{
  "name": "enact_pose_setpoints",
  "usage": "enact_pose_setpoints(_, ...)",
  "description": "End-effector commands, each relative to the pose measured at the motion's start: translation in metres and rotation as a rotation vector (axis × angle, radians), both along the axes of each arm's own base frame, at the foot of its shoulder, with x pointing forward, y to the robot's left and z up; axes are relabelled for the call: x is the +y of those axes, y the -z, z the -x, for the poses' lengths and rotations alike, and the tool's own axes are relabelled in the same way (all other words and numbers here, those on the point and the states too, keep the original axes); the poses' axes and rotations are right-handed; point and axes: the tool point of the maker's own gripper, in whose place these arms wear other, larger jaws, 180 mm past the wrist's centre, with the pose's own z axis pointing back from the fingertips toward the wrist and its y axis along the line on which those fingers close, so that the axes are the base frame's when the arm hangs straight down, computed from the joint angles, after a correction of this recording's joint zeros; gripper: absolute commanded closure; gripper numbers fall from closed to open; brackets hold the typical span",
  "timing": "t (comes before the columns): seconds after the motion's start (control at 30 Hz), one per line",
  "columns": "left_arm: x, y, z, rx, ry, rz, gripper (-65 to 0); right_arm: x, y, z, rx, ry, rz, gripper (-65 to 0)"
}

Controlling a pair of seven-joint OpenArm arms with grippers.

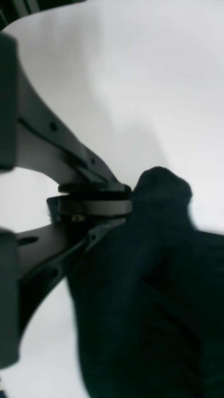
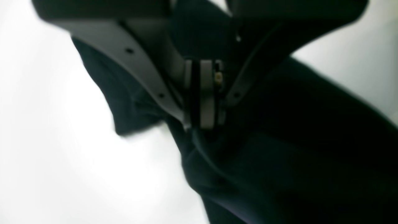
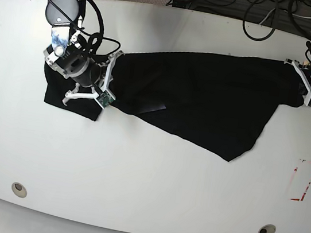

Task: Fold the T-shirt properly
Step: 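Regrasp the shirt edge with the right gripper, then lift the shirt with both grippers and drag it flat across the table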

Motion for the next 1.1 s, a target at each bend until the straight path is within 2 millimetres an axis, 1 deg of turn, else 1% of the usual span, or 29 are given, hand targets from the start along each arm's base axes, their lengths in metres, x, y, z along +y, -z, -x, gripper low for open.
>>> enact_pose_setpoints(0.0,0.003,-0.016,-0.01,-0.057,0.012,-0.017,0.0,-0.007,-0.017,0.008,-0.05,0.018,-0.017,0.0)
enact_pose_setpoints(0.13,0.002,-0.016,-0.01,-0.056,0.014,-0.016,0.0,-0.029,-0.007,0.033,-0.009,0.087,-0.006,0.0)
enact_pose_setpoints(0.17,0.001,-0.016,-0.01,-0.057,0.014,-0.013,0.0,-0.033,-0.002,0.041,0.012,0.113,-0.026,0.0)
enact_pose_setpoints(0.2,-0.001,-0.014,-0.01,-0.055,0.013,-0.006,0.0,-0.042,0.0,0.047,0.026,0.156,-0.046,0.0)
enact_pose_setpoints(0.3,-0.014,-0.008,-0.012,-0.052,0.032,0.02,0.0,-0.067,0.0,0.055,0.035,0.285,-0.102,0.0)
enact_pose_setpoints(0.37,-0.021,-0.006,-0.014,-0.049,0.048,0.029,0.0,-0.08,0.002,0.058,0.036,0.353,-0.124,0.0)
enact_pose_setpoints(0.4,-0.025,-0.007,-0.018,-0.056,0.056,0.033,0.0,-0.088,0.003,0.058,0.035,0.387,-0.129,0.0)
enact_pose_setpoints(0.43,-0.032,-0.012,-0.028,-0.076,0.075,0.039,0.0,-0.095,0.003,0.056,0.03,0.413,-0.131,0.0)
enact_pose_setpoints(0.47,-0.038,-0.017,-0.037,-0.098,0.09,0.045,0.0,-0.1,-0.001,0.048,0.01,0.426,-0.136,0.0)
enact_pose_setpoints(0.5,-0.044,-0.018,-0.043,-0.11,0.097,0.054,0.0,-0.103,-0.004,0.042,-0.004,0.435,-0.139,0.0)
enact_pose_setpoints(0.57,-0.052,-0.024,-0.053,-0.139,0.097,0.071,0.0,-0.108,-0.004,0.033,-0.007,0.45,-0.144,0.0)
enact_pose_setpoints(0.63,-0.054,-0.036,-0.063,-0.182,0.085,0.075,0.0,-0.115,-0.006,0.026,-0.011,0.472,-0.142,0.0)
enact_pose_setpoints(0.67,-0.056,-0.047,-0.072,-0.222,0.072,0.079,0.0,-0.12,-0.011,0.017,-0.026,0.487,-0.145,0.0)
enact_pose_setpoints(0.7,-0.058,-0.056,-0.08,-0.255,0.068,0.084,0.0,-0.125,-0.019,0.005,-0.054,0.498,-0.152,0.0)
enact_pose_setpoints(0.8,-0.063,-0.085,-0.103,-0.344,0.07,0.089,0.0,-0.135,-0.032,-0.021,-0.079,0.518,-0.137,0.0)
enact_pose_setpoints(0.87,-0.065,-0.099,-0.112,-0.383,0.081,0.083,0.0,-0.144,-0.045,-0.034,-0.107,0.527,-0.105,0.0)
enact_pose_setpoints(0.9,-0.066,-0.109,-0.119,-0.412,0.084,0.08,0.0,-0.149,-0.056,-0.045,-0.127,0.536,-0.094,0.0)
enact_pose_setpoints(0.97,-0.065,-0.124,-0.129,-0.451,0.085,0.077,0.0,-0.153,-0.065,-0.059,-0.146,0.544,-0.099,0.0)
enact_pose_setpoints(1.0,-0.065,-0.134,-0.135,-0.478,0.085,0.076,0.0,-0.153,-0.073,-0.069,-0.162,0.546,-0.11,0.0)
enact_pose_setpoints(1.07,-0.063,-0.147,-0.144,-0.496,0.078,0.067,0.0,-0.151,-0.085,-0.086,-0.188,0.537,-0.127,0.0)
